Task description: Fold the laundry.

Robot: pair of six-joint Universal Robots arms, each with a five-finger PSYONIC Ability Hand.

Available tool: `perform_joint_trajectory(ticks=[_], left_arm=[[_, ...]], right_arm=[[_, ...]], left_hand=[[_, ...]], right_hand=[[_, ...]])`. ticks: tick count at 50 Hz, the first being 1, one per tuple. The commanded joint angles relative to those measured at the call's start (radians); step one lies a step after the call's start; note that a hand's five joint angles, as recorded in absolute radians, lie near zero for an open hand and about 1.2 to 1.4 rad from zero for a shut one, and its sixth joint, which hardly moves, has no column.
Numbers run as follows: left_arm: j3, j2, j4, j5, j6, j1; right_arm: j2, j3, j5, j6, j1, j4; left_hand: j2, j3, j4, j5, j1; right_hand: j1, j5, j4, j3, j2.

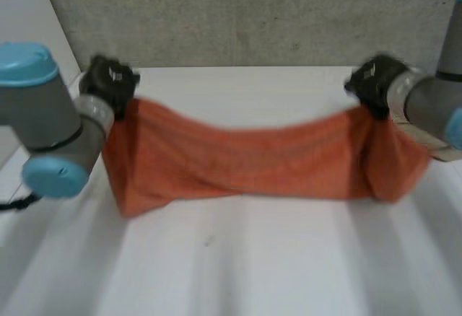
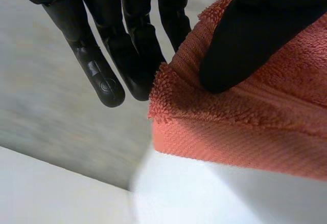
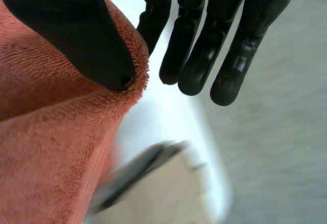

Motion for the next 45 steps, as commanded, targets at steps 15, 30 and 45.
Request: perform_joint_trajectory(ticks=[15, 30, 45], left_arm=[[0.218, 0.016, 0.588, -0.123, -0.102, 0.014], [-0.205, -0.125, 0.574, -0.062, -0.093, 0.046], [-0.501, 0.066, 0.391, -0.06, 0.026, 0.106]], right_arm=[[-0.032, -0.166, -0.035, 0.038, 0.047, -0.692], [0.099, 0.276, -0.133, 0.003, 0.057, -0.642], [0.022, 0.436, -0.134, -0.015, 0.049, -0.307]], left_hand=[[0.196, 0.203, 0.193, 0.238, 0.267], [0.196, 0.203, 0.193, 0.238, 0.267], [0.196, 0.203, 0.193, 0.238, 0.267]], right_hand=[[0.408, 0.226, 0.208, 0.214, 0.22], [0.408, 0.226, 0.208, 0.214, 0.22], [0.408, 0.226, 0.208, 0.214, 0.22]])
